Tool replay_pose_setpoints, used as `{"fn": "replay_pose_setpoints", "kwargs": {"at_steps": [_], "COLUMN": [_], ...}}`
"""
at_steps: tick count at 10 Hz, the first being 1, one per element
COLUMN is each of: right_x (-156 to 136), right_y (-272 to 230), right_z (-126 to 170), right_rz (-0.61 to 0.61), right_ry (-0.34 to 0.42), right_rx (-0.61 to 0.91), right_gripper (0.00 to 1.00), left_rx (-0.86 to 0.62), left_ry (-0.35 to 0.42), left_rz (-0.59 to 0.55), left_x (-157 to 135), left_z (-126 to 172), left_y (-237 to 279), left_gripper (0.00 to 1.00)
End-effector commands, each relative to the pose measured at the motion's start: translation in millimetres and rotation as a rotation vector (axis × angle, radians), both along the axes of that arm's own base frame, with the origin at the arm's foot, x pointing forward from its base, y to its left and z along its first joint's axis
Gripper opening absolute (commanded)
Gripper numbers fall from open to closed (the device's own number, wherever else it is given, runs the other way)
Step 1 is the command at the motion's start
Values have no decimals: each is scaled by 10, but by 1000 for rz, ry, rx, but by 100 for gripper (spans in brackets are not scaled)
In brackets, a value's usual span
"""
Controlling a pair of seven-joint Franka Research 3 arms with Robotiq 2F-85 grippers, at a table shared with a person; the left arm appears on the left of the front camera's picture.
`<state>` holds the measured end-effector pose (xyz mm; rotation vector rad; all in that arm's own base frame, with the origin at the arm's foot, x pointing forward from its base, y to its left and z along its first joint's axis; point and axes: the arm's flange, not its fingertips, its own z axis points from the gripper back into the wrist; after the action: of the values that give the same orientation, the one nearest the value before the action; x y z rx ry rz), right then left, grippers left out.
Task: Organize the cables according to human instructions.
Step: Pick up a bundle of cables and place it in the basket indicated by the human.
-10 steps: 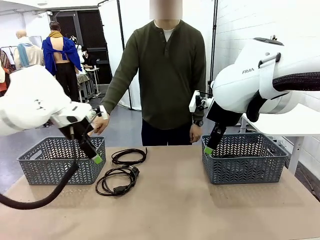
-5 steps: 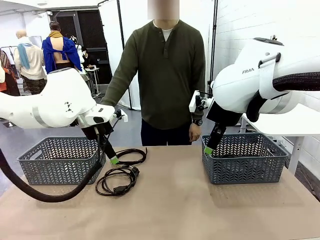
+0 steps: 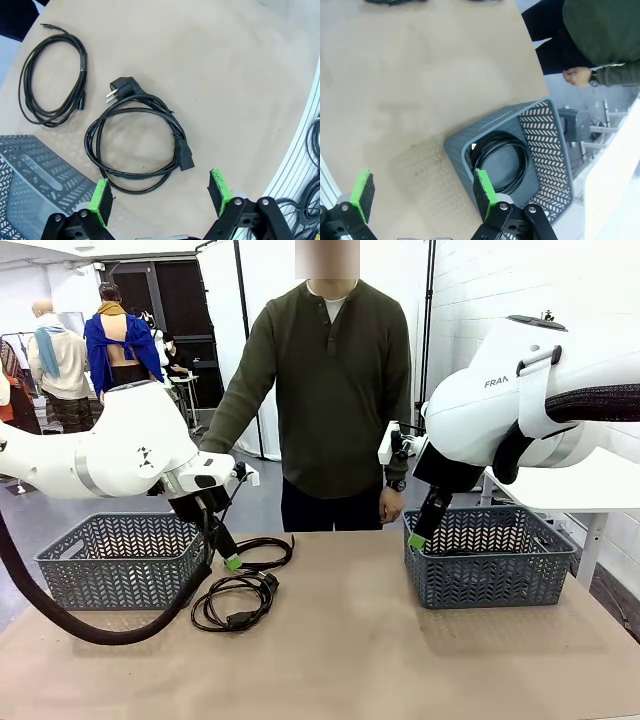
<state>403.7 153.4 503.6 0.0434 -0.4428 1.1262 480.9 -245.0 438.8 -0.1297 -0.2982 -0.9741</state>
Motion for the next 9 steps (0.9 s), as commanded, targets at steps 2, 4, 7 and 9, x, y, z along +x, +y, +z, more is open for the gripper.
{"fn": "replay_pose_setpoints", "kwargs": {"at_steps": [2, 4, 7, 9], "right_x": [-4, -4, -4, -4], "right_y": [-4, -4, -4, -4], "right_z": [-15, -15, -15, -15], "right_rz": [-5, -5, -5, -5], "right_ry": [-1, -1, -1, -1], "right_rx": [-8, -8, -8, -8], "right_gripper": [100, 100, 100, 100], "left_rx": [-1, 0, -6, -15], "left_ry": [-6, 0, 75, 100], "left_rz": [-5, -5, 68, 129], "left_x": [4, -11, 29, 59], "left_z": [13, 0, -99, -182], "left_y": [20, -22, -193, -251], "left_gripper": [100, 100, 100, 100]}}
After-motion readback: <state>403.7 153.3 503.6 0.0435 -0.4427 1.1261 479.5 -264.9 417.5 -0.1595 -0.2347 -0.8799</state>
